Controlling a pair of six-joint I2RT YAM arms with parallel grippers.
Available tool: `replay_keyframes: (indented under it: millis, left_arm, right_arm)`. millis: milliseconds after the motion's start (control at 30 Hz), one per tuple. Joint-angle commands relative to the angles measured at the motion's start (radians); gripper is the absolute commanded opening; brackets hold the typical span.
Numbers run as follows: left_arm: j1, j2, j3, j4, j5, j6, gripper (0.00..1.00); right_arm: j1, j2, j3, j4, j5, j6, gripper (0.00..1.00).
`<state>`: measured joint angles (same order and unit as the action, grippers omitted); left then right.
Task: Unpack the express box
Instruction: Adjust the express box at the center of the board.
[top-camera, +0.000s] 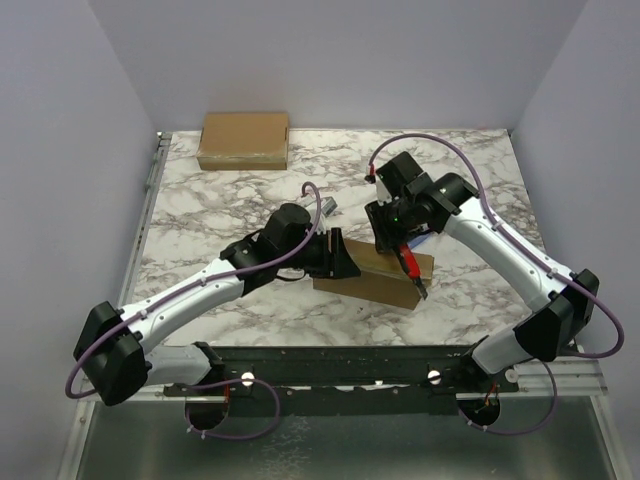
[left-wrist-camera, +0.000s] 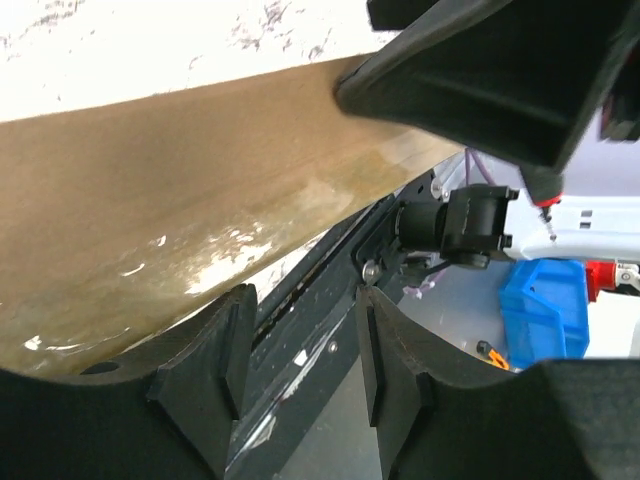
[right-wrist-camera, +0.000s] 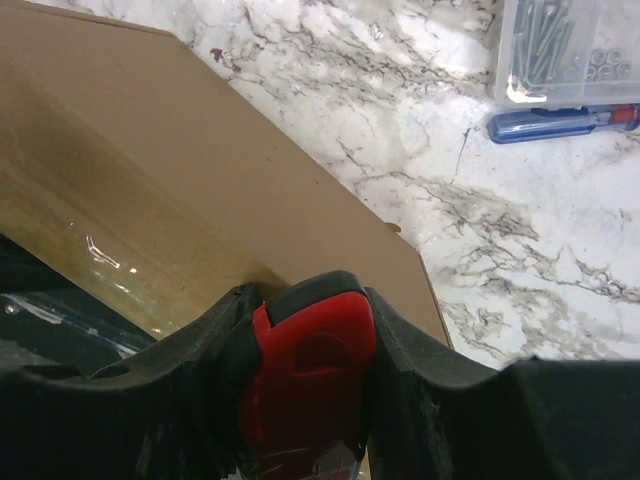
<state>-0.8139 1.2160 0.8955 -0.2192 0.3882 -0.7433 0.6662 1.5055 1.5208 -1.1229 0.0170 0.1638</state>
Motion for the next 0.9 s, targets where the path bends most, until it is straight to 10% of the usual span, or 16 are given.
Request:
replay_keyframes:
  millis: [0, 433, 867]
  left_arm:
    - [-0.005, 0.046, 0.077, 0.036, -0.047, 0.024, 0.51]
    - [0.051, 0.181, 0.233, 0.009, -0.083, 0.027, 0.61]
    - [0.076, -0.042, -0.116, -0.062, -0.186, -0.070, 0.66]
  right_arm:
    - [0.000, 0.024, -0.031, 0.047, 0.099, -0.003, 0.01]
    - [-0.243, 0.108, -0.090, 0.245, -0.025, 0.037, 0.00]
    - [-0.327, 0.080, -0.314, 0.558, -0.198, 0.261, 0.00]
